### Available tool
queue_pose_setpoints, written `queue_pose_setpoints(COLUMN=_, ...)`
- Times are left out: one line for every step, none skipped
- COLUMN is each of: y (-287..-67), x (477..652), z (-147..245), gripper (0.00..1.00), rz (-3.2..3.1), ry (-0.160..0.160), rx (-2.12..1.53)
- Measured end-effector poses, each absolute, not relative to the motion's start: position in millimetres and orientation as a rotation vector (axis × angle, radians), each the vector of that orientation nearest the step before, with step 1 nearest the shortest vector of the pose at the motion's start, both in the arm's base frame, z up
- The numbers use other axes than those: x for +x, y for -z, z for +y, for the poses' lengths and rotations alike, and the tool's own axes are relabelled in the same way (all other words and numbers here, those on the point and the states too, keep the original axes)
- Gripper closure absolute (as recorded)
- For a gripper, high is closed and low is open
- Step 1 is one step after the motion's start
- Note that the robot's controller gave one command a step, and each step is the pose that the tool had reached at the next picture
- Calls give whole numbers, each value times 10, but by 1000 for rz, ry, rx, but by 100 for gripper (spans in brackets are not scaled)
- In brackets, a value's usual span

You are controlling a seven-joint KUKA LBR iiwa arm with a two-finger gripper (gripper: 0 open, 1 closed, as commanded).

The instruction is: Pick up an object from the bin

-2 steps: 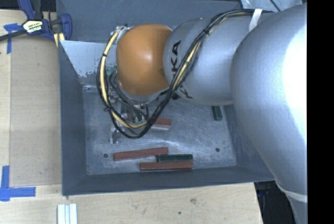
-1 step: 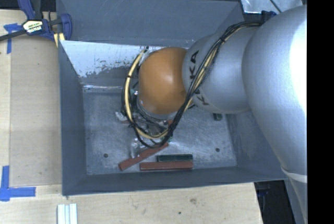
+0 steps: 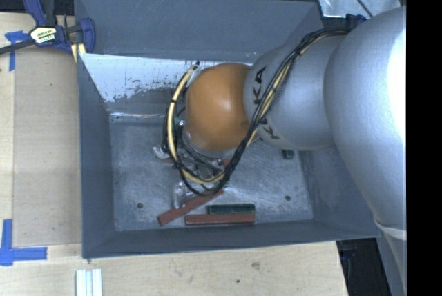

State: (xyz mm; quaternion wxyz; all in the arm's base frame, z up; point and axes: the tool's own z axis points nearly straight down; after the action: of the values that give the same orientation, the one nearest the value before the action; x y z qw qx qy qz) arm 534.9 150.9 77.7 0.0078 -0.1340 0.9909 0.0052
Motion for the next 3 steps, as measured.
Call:
queue_pose_setpoints(y=-778, x=5189, z=1265, gripper=0, rz=3077, ry=-16, rx=-486)
queue_pose_setpoints(y=-770, x=5169, z=1035, gripper=0, rz=3024, ry=-10, rx=-749)
queue_pose_setpoints(y=-974, x=5258, z=881, gripper=0, rz=3039, ry=-2, rx=-786)
